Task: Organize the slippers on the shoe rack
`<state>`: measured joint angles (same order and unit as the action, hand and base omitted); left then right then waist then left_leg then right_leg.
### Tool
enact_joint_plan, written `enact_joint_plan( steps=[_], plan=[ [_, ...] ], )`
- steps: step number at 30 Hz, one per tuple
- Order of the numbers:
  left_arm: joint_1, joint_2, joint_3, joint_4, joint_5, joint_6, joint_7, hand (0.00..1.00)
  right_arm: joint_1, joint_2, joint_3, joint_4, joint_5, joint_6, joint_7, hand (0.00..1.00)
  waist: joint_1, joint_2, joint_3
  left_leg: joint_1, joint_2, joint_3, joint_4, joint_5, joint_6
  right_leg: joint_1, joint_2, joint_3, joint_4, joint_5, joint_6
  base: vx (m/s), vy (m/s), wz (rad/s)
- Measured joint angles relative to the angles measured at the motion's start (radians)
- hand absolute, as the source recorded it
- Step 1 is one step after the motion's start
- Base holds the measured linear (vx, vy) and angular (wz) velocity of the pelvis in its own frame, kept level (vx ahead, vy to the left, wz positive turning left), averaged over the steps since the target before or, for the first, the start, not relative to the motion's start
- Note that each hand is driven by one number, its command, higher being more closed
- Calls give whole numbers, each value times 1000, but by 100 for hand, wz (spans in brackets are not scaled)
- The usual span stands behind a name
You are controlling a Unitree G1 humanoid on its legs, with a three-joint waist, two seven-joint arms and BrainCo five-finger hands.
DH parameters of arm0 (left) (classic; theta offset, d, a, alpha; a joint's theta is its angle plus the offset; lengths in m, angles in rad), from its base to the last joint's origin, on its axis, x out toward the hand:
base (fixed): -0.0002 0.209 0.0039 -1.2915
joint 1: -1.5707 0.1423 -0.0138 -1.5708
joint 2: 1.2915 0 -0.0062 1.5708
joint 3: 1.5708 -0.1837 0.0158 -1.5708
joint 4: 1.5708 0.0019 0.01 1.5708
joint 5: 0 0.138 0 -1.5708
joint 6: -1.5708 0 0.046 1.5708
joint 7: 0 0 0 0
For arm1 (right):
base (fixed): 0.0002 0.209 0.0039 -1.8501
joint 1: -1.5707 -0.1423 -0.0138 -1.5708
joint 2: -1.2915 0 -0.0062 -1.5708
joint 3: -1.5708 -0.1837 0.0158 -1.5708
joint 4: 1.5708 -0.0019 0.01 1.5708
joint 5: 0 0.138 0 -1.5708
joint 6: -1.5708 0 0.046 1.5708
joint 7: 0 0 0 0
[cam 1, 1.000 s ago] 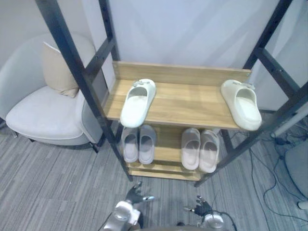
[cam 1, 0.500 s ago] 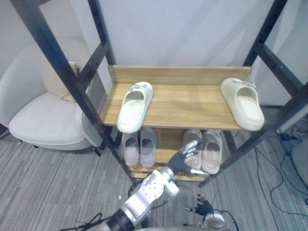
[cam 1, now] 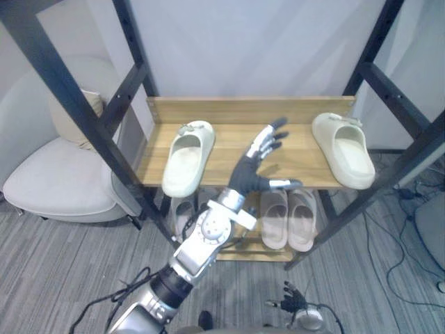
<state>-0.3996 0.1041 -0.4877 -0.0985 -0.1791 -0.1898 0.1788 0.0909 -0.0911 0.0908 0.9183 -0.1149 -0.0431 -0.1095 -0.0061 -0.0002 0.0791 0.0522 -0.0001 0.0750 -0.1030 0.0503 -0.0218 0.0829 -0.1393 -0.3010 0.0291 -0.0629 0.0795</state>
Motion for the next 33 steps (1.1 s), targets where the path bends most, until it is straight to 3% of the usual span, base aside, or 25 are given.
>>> enact_joint_plan(
  steps=[6,13,28,33],
  plan=[
    [-87,42,124,35,21,-2,36,0,1,-1,-6,-1,0,1,11,0,-5,-3,-22,-14,1,1,0,1,0,-14,1,3,-5,9,1,-30,7,-2],
    [-124,178,252,206,22,6,36,0,9,-11,-9,-36,-1,6,31,0,-12,-6,-28,-15,-2,3,0,2,1,7,11,-1,-73,43,-2,0,0,0],
    [-187,382,354,354,84,49,33,0,9,-11,-11,-56,-3,14,60,0,-12,-25,2,-18,-7,10,0,-1,-2,14,15,1,-104,58,-4,0,4,-1],
    [-202,405,373,374,152,55,32,0,10,-8,-12,-80,-3,14,69,0,-10,-24,17,-20,-7,10,-1,-2,-3,13,16,2,-104,58,-4,0,0,0]
  ],
)
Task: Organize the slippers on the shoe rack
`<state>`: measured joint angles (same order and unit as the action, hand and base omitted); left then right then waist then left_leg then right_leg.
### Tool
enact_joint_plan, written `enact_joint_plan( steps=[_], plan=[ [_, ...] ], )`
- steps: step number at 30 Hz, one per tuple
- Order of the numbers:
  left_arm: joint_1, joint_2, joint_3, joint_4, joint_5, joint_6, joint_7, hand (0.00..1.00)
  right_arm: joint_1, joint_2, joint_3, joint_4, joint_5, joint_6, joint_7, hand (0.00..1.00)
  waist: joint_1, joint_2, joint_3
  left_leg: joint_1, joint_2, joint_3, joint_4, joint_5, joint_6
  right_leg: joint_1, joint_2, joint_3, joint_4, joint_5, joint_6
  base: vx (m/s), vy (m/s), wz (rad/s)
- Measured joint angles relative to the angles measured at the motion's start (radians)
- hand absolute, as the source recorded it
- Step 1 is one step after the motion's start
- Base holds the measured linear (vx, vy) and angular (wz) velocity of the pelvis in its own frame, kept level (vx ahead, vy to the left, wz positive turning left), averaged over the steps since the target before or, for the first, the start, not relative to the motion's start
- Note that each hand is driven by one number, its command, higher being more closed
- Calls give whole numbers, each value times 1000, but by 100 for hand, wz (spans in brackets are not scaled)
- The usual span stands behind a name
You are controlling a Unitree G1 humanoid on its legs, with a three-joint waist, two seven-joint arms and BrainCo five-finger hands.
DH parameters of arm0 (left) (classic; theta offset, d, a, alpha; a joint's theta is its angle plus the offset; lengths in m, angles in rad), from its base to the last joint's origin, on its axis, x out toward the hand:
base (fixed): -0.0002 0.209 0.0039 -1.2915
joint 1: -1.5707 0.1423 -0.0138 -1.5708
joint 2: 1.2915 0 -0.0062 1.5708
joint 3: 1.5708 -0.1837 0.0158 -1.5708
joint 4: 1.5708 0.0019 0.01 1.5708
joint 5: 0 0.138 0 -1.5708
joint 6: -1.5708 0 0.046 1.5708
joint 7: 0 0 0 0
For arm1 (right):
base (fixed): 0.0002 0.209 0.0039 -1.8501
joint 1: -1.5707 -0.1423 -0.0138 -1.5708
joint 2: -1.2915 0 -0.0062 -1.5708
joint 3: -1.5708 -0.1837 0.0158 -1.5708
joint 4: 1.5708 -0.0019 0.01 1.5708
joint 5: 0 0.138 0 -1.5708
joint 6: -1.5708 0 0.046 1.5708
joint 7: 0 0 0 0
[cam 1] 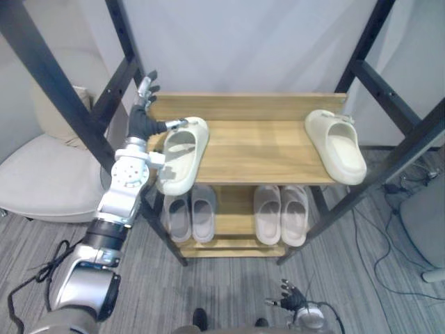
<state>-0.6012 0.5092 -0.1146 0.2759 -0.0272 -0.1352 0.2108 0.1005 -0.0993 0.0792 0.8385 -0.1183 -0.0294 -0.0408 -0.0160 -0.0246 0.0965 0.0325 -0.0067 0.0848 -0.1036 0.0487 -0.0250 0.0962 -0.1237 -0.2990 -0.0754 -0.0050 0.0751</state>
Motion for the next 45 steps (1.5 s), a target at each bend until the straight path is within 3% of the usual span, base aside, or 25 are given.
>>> enact_joint_plan(
  steps=[13,30,31,37,45],
  plan=[
    [-7,13,0,47,231,41,-20,0,11,1,-1,-2,-1,0,2,0,0,9,6,1,5,14,0,-3,-4,-7,4,16,1,0,-1,4,-1,-2],
    [-12,55,0,100,428,84,-43,0,46,2,-28,-43,-1,-10,9,0,2,11,8,5,19,43,0,-7,-10,-13,17,49,5,3,-10,0,-3,-6],
    [-12,55,0,101,439,85,-44,100,46,2,-28,-43,-1,-10,11,0,2,11,8,5,19,44,0,-7,-10,-13,17,50,6,3,-11,0,0,0],
    [-12,55,0,102,457,99,-62,100,58,2,-28,-68,-3,-10,21,0,2,12,8,6,22,50,-1,-8,-11,-26,18,57,17,-1,-15,-11,2,-2],
    [-12,32,10,111,290,99,-56,100,60,2,-28,-72,-2,-6,21,0,0,11,9,6,21,48,-1,-8,-11,-26,17,55,17,-1,-15,0,0,0]
  ],
)
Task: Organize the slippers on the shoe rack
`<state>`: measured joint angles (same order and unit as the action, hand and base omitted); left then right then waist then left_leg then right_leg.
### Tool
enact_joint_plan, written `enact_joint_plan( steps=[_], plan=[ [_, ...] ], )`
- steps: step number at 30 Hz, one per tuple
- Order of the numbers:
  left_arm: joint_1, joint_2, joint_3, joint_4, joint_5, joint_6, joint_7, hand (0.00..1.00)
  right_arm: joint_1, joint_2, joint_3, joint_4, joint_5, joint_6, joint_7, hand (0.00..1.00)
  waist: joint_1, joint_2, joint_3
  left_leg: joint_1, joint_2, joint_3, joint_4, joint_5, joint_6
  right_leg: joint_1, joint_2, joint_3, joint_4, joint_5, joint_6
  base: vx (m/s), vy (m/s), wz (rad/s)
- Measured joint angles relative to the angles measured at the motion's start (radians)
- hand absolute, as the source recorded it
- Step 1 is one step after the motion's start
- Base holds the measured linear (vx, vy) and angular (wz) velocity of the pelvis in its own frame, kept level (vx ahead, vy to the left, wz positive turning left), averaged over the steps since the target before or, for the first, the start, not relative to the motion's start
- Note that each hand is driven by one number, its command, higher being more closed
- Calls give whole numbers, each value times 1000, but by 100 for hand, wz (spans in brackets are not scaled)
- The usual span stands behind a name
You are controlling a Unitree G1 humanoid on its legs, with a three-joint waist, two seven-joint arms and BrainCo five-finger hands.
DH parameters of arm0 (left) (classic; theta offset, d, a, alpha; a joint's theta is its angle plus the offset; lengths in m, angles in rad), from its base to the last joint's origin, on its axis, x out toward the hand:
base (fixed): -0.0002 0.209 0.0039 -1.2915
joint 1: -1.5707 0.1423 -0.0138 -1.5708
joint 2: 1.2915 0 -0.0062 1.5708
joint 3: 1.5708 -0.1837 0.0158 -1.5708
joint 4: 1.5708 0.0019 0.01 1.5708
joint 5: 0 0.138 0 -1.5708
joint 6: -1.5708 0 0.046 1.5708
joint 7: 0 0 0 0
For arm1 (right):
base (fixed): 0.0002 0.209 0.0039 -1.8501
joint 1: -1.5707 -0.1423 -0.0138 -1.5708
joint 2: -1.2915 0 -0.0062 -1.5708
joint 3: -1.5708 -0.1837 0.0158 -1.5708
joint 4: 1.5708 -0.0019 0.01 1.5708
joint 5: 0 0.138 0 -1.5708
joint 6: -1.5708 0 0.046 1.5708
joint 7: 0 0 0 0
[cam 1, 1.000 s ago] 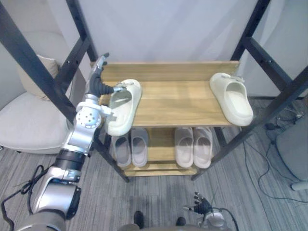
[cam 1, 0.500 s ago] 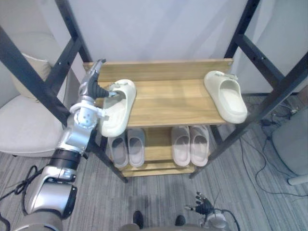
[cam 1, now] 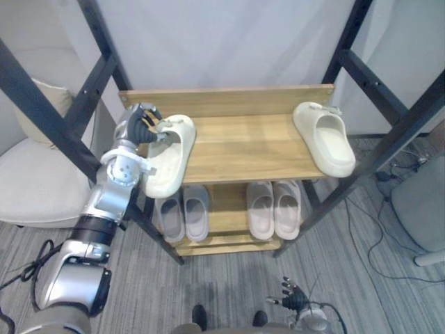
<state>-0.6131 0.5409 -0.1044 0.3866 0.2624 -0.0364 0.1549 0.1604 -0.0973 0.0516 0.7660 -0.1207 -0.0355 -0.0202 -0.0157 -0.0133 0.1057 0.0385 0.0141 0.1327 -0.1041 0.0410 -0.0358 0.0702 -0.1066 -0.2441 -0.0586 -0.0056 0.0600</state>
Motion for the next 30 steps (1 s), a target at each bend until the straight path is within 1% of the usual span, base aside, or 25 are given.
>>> enact_joint_plan(
  steps=[8,12,19,21,25,30],
  plan=[
    [0,-38,-1,0,-65,0,19,100,-2,3,0,0,2,8,-1,0,-2,0,0,4,-3,1,0,0,0,2,-3,1,0,1,0,0,0,0],
    [0,-69,-5,0,-69,0,20,100,-2,11,0,0,2,8,-1,0,-5,-1,0,16,-3,2,0,0,0,14,-3,1,-1,1,0,0,0,0],
    [-12,-106,-54,-3,-69,-1,24,100,-6,12,0,0,3,8,-3,0,-19,-1,0,24,-2,14,0,0,0,15,-4,10,1,2,1,-8,4,-4],
    [-29,-118,-79,-2,-69,0,39,100,-7,13,0,0,4,8,-4,0,-24,0,0,24,-3,15,0,0,0,14,-4,12,1,3,2,0,0,0],
    [-88,-136,-113,0,-69,0,39,100,-11,13,0,0,6,8,-9,0,-37,2,2,24,-3,17,0,0,0,13,-4,13,1,3,2,0,0,0],
    [-190,-166,-132,64,-68,0,45,100,-20,10,-2,0,12,7,-22,0,-52,16,12,24,-2,20,0,0,0,12,-4,15,1,3,1,0,0,0]
  ],
)
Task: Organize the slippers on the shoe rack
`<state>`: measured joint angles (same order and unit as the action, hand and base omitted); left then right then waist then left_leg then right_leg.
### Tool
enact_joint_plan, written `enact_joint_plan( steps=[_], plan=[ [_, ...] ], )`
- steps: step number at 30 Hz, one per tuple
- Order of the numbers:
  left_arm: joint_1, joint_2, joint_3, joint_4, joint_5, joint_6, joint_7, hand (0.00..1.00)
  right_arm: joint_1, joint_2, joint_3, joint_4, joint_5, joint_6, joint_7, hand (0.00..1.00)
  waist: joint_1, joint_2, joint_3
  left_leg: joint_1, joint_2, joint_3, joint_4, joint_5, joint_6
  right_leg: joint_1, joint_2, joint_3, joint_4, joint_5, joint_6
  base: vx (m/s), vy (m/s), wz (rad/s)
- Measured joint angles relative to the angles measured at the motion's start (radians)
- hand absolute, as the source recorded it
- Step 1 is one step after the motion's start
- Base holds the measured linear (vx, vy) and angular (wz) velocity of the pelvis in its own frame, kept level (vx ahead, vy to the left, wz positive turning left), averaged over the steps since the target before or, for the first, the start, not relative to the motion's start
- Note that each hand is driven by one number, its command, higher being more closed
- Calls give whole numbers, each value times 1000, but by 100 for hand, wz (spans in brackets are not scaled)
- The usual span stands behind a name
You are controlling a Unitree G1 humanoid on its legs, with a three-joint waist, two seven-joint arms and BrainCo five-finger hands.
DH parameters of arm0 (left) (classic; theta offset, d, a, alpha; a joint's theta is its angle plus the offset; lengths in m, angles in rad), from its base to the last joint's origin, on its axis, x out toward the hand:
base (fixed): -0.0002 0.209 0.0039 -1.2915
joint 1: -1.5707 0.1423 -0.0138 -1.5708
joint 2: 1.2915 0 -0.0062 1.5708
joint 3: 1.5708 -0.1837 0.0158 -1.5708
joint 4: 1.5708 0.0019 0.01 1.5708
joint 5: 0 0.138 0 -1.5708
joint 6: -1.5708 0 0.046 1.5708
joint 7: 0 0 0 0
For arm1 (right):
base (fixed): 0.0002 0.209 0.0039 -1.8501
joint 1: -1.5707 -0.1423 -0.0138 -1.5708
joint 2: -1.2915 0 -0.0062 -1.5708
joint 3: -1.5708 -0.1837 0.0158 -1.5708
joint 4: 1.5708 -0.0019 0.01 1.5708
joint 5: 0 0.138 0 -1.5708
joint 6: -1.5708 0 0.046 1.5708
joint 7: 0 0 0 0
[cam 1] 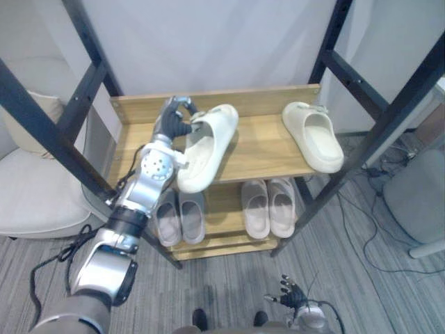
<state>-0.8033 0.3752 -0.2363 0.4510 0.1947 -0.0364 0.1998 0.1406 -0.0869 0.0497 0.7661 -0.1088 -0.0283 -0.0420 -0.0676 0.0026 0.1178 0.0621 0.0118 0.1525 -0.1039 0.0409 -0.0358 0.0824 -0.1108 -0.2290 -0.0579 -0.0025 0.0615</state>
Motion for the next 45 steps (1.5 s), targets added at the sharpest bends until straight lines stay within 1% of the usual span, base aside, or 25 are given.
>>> enact_joint_plan(
  steps=[3,8,10,14,18,20,25,27,33,34,38,41,45],
  plan=[
    [-24,-7,-2,17,2,1,14,100,-5,0,-1,0,1,-1,-1,0,-10,5,4,0,1,4,0,-1,-1,-2,1,3,0,0,0,5,-1,-3],
    [-88,-18,-5,53,6,7,16,100,-5,-3,-8,-3,3,-1,-6,0,-15,6,7,-17,4,22,0,-1,-1,-30,1,30,12,2,0,6,8,-13],
    [-105,-21,-5,55,12,15,18,100,-5,-3,-8,-6,14,-1,-8,0,-22,6,7,-21,3,30,0,-1,-1,-45,-1,45,21,4,0,20,21,-20],
    [-117,-54,-5,63,23,23,21,100,-5,-1,-8,-12,33,-2,-13,0,-40,7,8,-24,0,30,0,-2,0,-50,-4,51,21,6,2,0,7,-3],
    [-119,-75,-3,95,48,35,23,100,9,-2,-8,-49,33,-2,-16,0,-42,15,19,-30,5,33,0,-3,2,-65,-3,60,31,6,2,-23,5,-4],
    [-119,-85,-3,96,50,43,24,100,11,-2,-8,-63,33,-1,-17,0,-43,15,32,-31,6,36,0,-3,2,-71,-3,65,37,6,2,-29,6,-7],
    [-133,-119,-3,131,51,51,35,100,31,-2,-8,-108,33,-1,-18,0,-45,16,38,-51,4,45,0,-1,4,-103,-7,75,53,6,2,-1,20,-5],
    [-141,-124,-3,131,51,51,36,100,40,-1,-7,-123,33,-1,-18,0,-46,17,39,-62,2,47,1,-1,5,-116,-8,77,57,6,2,0,0,0],
    [-180,-124,-1,132,51,52,47,100,47,-1,-7,-163,34,-2,-23,0,-46,17,76,-63,0,56,1,-1,6,-129,-11,89,69,6,2,-8,18,-4],
    [-183,-124,-1,132,51,52,55,0,48,-1,-6,-165,35,-3,-26,0,-46,17,77,-66,0,59,1,-1,6,-135,-11,93,72,6,3,-13,19,-9],
    [-215,-131,1,150,51,52,59,0,50,0,-6,-170,41,-3,-39,0,-46,17,78,-80,1,62,1,1,8,-155,-11,98,81,6,3,-1,4,-2],
    [-218,-151,2,151,51,53,68,0,70,1,-5,-203,41,-3,-43,0,-46,18,78,-80,0,63,1,1,8,-155,-12,98,82,6,3,0,0,0],
    [-219,-165,4,151,51,54,82,0,73,1,-5,-205,42,-10,-46,0,-46,18,79,-78,0,63,1,2,9,-155,-12,98,85,6,3,0,0,0]
  ],
)
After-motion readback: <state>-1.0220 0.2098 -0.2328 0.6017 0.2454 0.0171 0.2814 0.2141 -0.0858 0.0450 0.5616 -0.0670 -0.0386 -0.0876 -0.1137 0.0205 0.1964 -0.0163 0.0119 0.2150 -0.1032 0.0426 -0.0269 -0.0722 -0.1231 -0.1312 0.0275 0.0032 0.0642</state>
